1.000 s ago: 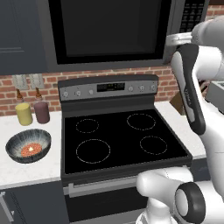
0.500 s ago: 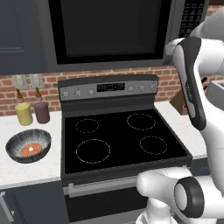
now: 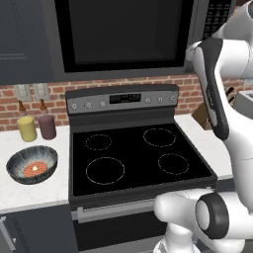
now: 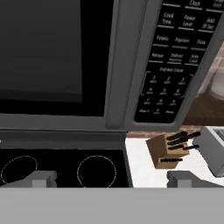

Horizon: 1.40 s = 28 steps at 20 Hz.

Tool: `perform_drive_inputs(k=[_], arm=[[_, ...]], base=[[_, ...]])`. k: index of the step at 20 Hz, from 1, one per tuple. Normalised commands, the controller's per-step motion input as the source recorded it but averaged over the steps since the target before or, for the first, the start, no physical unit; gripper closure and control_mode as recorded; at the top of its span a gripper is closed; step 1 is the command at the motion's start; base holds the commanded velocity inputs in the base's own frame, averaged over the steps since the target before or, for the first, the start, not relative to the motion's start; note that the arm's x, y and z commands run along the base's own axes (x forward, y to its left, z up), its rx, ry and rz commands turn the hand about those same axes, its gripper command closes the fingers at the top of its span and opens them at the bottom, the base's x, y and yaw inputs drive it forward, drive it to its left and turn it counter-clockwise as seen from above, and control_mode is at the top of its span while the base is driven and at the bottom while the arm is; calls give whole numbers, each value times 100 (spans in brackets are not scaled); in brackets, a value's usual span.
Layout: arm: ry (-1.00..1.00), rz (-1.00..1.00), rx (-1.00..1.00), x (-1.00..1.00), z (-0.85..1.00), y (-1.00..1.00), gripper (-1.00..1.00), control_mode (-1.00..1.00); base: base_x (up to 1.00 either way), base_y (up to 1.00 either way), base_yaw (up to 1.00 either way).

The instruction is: Open the microwave, place the bowl with waffle inside the microwave, then close the microwave door and turn it on.

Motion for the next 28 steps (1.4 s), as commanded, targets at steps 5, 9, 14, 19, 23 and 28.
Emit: perform_drive_inputs(k=[5,9,14,19,23,28], arm=[[0,-1,5,62,-7,-5,-100,-100],[0,-1,9,59,0,-2,-100,-100],[0,0,9,50,0,-8,-100,-100],[0,0,5,30,-4,-14,-100,-100],[0,0,0,11,-9,-8,-100,-100],[0,0,0,21,-22,-2,-100,-100]], base=[[0,0,0],[0,0,0],[0,0,0],[0,0,0],[0,0,0],[0,0,0]])
